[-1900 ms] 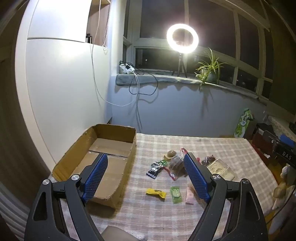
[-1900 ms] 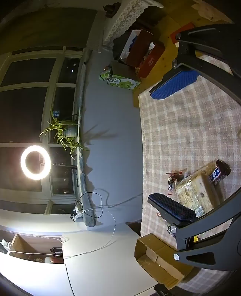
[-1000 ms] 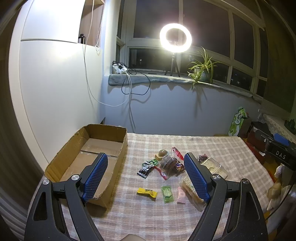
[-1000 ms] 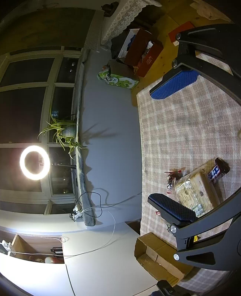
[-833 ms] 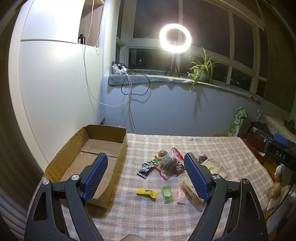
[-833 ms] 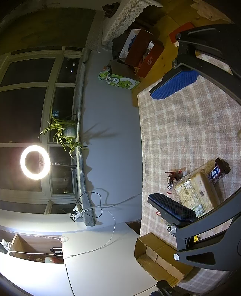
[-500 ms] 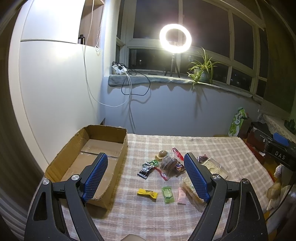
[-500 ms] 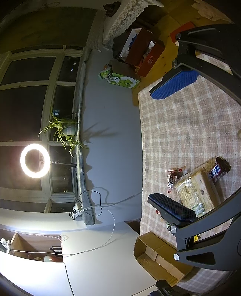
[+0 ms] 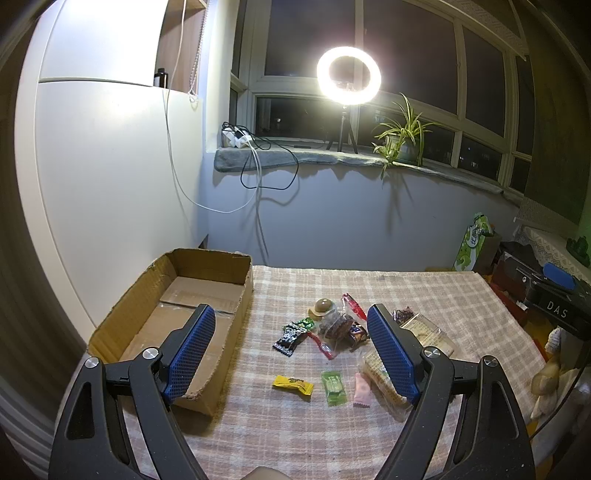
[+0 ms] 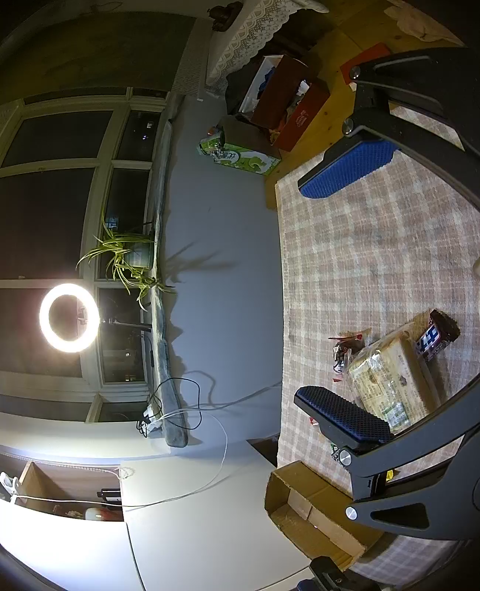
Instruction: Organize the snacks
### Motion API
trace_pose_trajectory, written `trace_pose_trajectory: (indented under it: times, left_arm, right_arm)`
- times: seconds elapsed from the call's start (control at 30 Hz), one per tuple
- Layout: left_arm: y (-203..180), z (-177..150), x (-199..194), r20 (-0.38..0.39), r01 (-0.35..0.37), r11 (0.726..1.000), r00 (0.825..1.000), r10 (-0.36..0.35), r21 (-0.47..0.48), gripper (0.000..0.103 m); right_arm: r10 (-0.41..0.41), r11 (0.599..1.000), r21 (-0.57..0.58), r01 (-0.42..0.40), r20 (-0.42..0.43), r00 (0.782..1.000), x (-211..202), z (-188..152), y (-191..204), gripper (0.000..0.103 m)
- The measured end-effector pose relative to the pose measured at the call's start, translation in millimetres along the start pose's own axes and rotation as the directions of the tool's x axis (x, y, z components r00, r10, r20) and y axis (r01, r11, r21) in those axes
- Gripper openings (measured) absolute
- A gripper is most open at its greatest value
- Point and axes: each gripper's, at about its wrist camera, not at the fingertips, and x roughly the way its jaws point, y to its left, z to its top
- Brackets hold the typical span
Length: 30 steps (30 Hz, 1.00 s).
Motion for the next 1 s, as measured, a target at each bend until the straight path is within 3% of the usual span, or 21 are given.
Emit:
trace_pose_trajectory:
  times: [1.0]
  left_arm:
    - [-4.5,-8.1,3.4,-0.022,0.010,1.000,1.000,-0.010,0.006,0.085]
  right_arm:
    - [0.003,1.000,-0.004,-0.003,-0.018,1.000,4.8,-8.5,-0.1,0.103]
